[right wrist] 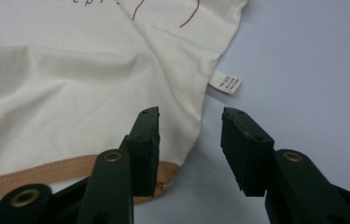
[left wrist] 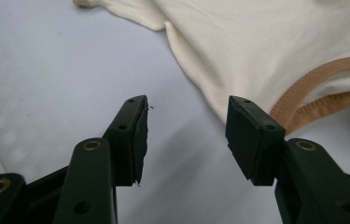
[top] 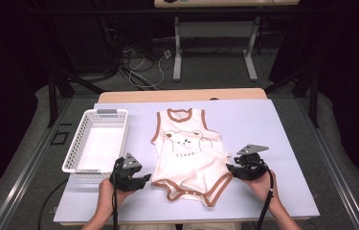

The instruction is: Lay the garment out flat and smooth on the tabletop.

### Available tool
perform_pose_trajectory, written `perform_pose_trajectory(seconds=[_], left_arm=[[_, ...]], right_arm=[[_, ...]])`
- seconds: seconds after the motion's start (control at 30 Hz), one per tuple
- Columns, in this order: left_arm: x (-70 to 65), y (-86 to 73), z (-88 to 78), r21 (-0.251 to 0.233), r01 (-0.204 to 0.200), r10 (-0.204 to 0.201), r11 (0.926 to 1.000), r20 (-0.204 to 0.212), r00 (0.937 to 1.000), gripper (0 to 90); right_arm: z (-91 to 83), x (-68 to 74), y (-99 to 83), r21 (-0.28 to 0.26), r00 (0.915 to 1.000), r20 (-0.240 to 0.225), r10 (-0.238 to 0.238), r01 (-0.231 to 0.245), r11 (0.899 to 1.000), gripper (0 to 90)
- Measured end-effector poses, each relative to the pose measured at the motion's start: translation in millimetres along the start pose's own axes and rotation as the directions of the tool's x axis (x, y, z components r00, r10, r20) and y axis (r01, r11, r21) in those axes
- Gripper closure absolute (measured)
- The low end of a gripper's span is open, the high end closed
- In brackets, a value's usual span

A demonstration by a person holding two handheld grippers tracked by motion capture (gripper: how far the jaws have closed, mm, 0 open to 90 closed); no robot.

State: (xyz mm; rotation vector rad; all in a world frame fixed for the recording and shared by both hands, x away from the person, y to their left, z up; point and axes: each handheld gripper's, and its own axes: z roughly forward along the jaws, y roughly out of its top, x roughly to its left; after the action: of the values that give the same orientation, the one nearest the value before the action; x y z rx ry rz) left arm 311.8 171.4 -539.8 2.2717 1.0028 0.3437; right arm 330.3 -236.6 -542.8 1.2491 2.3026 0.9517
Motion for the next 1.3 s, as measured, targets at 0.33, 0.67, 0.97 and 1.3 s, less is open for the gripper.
perform_pose_trajectory(seconds=[0.33, 0.67, 0.97, 1.3], left_arm=[[-2.7, 4.2, 21.3, 0.003, 0.025, -0.025, 0.9997, 0.022, 0.9994, 50.5], [-8.5, 2.9, 18.4, -0.013, 0.014, -0.013, 0.9998, 0.071, 0.9974, 58.6], [-10.4, 2.8, 20.3, -0.003, 0.021, -0.021, 0.9998, 0.086, 0.9961, 56.1], [-10.2, -2.8, 23.5, -0.046, 0.017, -0.009, 0.9988, 0.156, 0.9877, 86.9]], right_arm=[[8.8, -0.7, -3.8, 0.058, 0.9987, -0.045, 0.026, -0.024, 0.998, 65.4], [9.6, 0.1, -5.3, 0.048, 0.9989, -0.047, -0.007, 0.01, 0.999, 68.0], [9.8, 0.3, -5.2, 0.052, 0.9989, -0.046, -0.008, 0.01, 0.999, 68.0], [10.5, 1.3, -5.6, 0.041, 0.9975, -0.069, -0.012, 0.015, 0.999, 79.1]])
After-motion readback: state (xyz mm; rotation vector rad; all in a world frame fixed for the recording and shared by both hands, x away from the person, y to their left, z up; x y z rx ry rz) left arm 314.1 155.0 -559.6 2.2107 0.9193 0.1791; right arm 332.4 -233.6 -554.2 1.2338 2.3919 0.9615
